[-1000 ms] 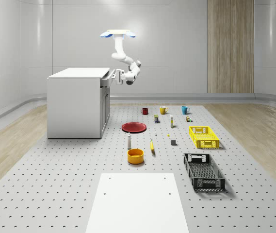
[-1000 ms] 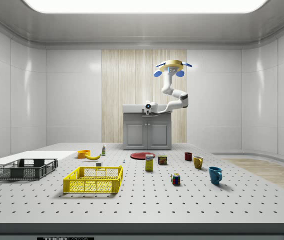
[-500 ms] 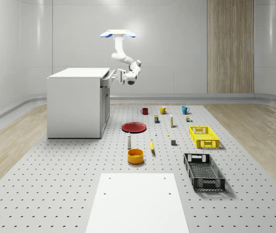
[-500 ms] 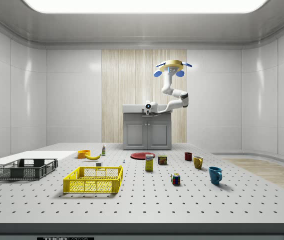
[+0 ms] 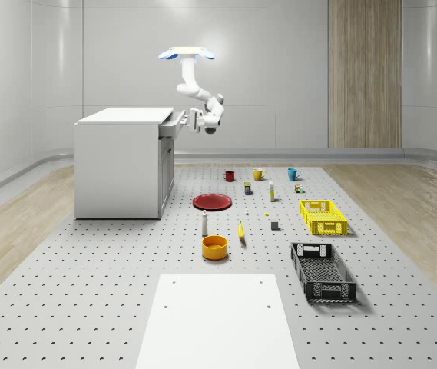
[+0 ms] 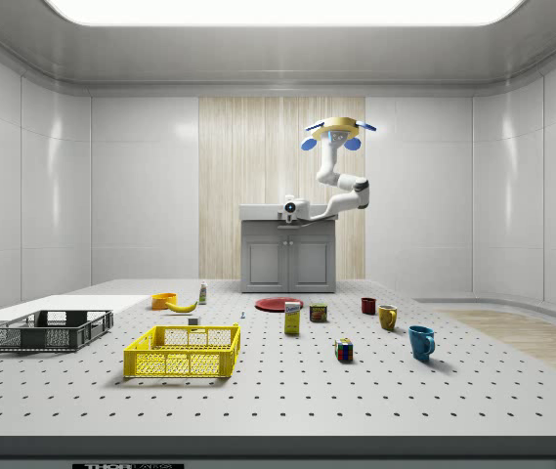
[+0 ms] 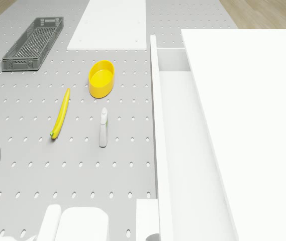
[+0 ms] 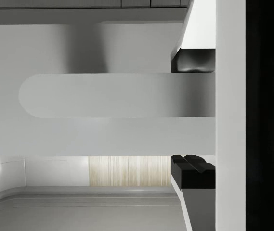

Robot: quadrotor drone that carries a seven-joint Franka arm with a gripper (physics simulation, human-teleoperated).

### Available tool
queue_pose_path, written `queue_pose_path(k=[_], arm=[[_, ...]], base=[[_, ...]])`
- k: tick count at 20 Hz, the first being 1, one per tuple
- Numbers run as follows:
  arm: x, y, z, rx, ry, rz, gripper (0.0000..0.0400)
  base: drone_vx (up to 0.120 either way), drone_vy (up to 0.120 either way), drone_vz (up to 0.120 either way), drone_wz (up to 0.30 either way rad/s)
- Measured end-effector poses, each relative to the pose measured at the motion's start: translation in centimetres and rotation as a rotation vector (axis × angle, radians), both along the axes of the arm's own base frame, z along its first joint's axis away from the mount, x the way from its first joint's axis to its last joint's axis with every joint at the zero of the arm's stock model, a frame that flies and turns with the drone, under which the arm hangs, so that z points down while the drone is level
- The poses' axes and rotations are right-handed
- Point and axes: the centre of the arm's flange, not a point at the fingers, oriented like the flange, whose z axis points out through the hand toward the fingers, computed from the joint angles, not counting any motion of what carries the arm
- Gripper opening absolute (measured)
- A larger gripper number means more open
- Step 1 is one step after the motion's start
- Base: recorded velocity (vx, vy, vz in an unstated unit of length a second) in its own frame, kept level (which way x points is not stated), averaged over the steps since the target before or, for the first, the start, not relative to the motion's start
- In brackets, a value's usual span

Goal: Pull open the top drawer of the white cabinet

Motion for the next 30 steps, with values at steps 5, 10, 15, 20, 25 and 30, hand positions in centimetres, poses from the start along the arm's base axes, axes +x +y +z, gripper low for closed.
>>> queue_pose_path(k=[5, 10, 15, 20, 25, 30], arm=[[-0.2, -1.7, 0.6, 0.02, 0.022, -0.002, 0.0144], [-0.1, -3.7, 0.5, 0.03, 0.0, -0.002, 0.0131], [0.0, -4.6, 0.4, 0.034, -0.007, -0.001, 0.0125], [0.0, -5.0, 0.4, 0.037, -0.006, -0.001, 0.0115], [0.0, -5.1, 0.4, 0.039, -0.005, -0.001, 0.0245], [0.0, -5.1, 0.4, 0.04, -0.005, -0.001, 0.0292]], base=[[0.0, 0.0, 0.0, 0.0], [0.0, 0.0, 0.0, 0.0], [0.0, 0.08, 0.0, 0.0], [0.0, 0.12, 0.0, 0.0], [0.0, 0.112, 0.0, 0.0], [0.0, 0.0, 0.0, 0.0]])
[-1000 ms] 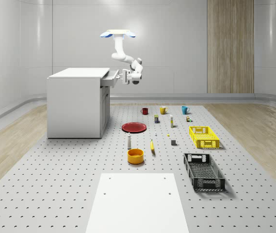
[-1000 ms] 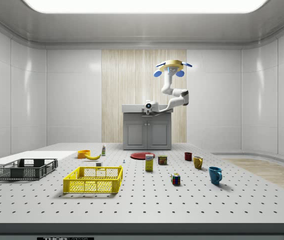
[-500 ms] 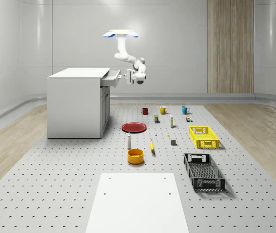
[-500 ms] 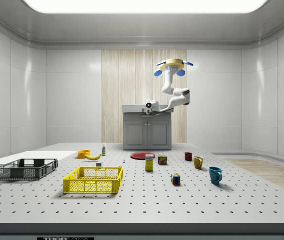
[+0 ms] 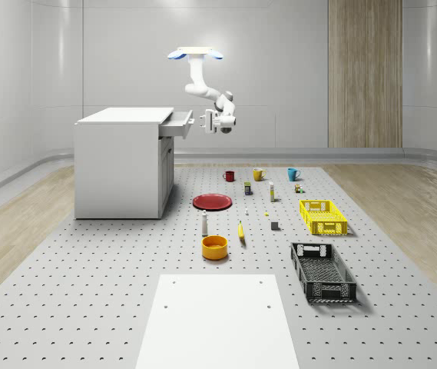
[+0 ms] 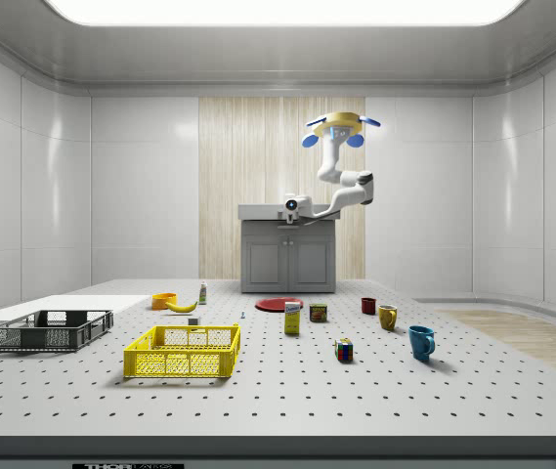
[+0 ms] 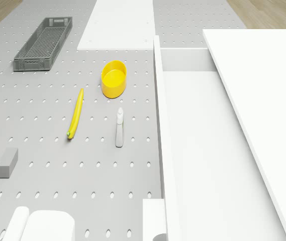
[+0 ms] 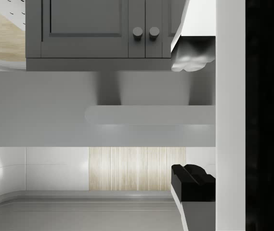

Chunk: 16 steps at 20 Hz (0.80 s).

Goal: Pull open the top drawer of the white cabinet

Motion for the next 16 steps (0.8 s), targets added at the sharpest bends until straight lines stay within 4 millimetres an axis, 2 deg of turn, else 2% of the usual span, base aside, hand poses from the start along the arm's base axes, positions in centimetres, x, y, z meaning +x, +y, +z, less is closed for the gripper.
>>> queue_pose_path(k=[16], arm=[[0.0, -0.01, 0.0, 0.0, 0.0, 0.0, 0.0311]], base=[[0.0, 0.0, 0.0, 0.0]])
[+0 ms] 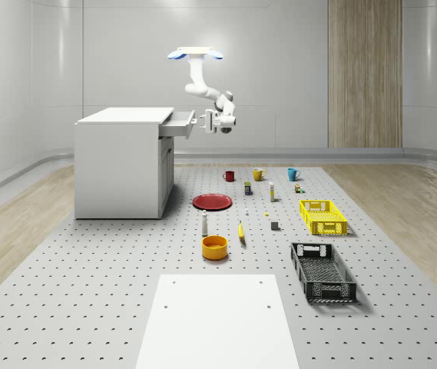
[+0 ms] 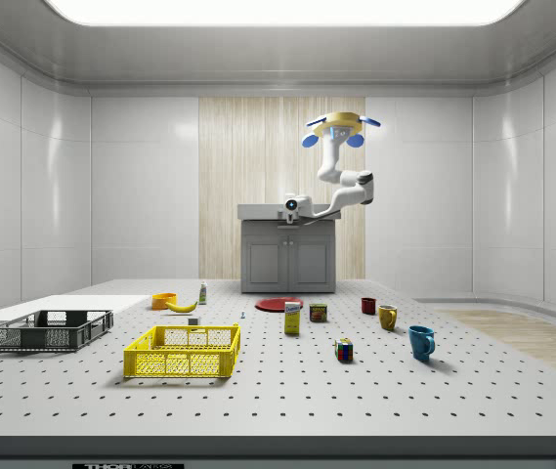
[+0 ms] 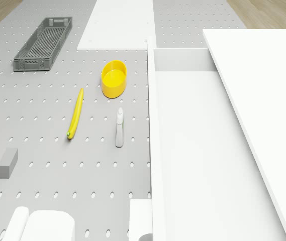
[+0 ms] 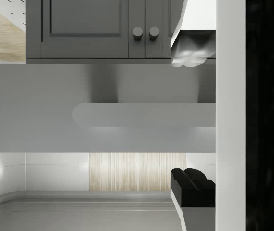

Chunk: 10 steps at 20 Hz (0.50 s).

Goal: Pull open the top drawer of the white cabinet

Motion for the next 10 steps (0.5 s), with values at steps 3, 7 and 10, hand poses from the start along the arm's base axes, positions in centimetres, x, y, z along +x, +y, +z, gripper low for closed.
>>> queue_pose_path(k=[3, 7, 10], arm=[[0.0, 0.0, 0.0, 0.0, 0.0, 0.0, 0.0311], [0.0, 0.0, 0.0, 0.0, 0.0, 0.0, 0.0311], [0.0, 0.0, 0.0, 0.0, 0.0, 0.0, 0.0311]], base=[[0.0, 0.0, 0.0, 0.0], [0.0, 0.0, 0.0, 0.0], [0.0, 0.0, 0.0, 0.0]])
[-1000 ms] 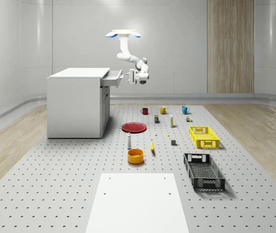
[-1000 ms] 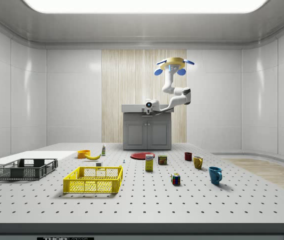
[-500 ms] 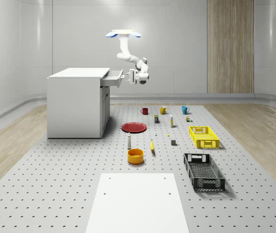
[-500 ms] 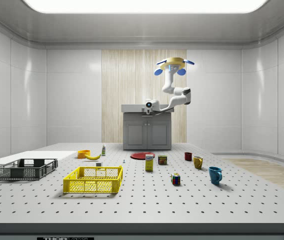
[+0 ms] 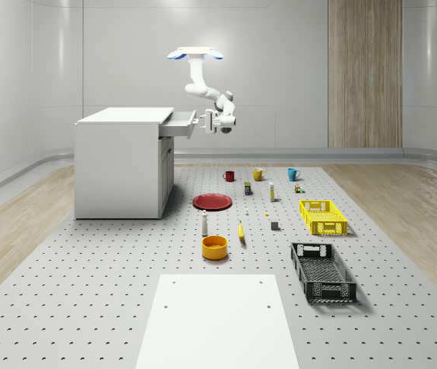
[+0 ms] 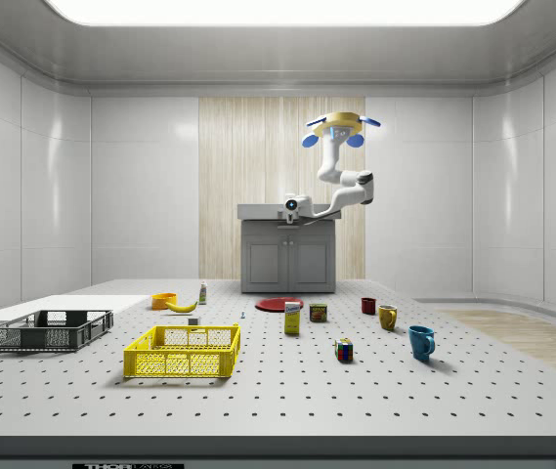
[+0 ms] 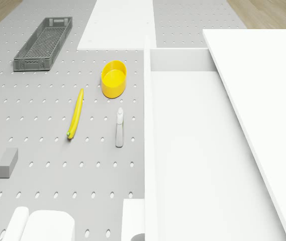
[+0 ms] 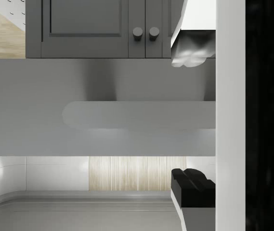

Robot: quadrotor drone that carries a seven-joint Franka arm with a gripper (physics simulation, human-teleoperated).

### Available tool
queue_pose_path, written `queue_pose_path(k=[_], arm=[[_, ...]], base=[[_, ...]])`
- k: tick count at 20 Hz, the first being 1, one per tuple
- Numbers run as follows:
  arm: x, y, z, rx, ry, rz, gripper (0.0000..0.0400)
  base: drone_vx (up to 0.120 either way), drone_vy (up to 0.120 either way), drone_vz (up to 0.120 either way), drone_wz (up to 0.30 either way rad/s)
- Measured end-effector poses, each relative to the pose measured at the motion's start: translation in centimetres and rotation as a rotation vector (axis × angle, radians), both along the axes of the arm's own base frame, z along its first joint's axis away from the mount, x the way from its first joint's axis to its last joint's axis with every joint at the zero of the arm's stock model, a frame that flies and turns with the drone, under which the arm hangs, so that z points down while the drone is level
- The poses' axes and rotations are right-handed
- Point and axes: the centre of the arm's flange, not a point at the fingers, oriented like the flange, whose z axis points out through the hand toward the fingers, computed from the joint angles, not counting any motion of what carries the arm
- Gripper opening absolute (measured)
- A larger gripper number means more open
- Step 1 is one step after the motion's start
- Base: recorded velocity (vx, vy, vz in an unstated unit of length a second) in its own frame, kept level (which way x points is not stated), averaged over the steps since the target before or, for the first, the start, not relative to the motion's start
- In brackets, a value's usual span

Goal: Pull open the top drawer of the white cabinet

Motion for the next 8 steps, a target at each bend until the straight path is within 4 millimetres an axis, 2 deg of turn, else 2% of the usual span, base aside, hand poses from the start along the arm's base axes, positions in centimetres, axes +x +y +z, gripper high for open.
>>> queue_pose_path(k=[8], arm=[[0.0, 0.0, 0.0, 0.0, 0.0, 0.0, 0.0311]], base=[[0.0, 0.0, 0.0, 0.0]])
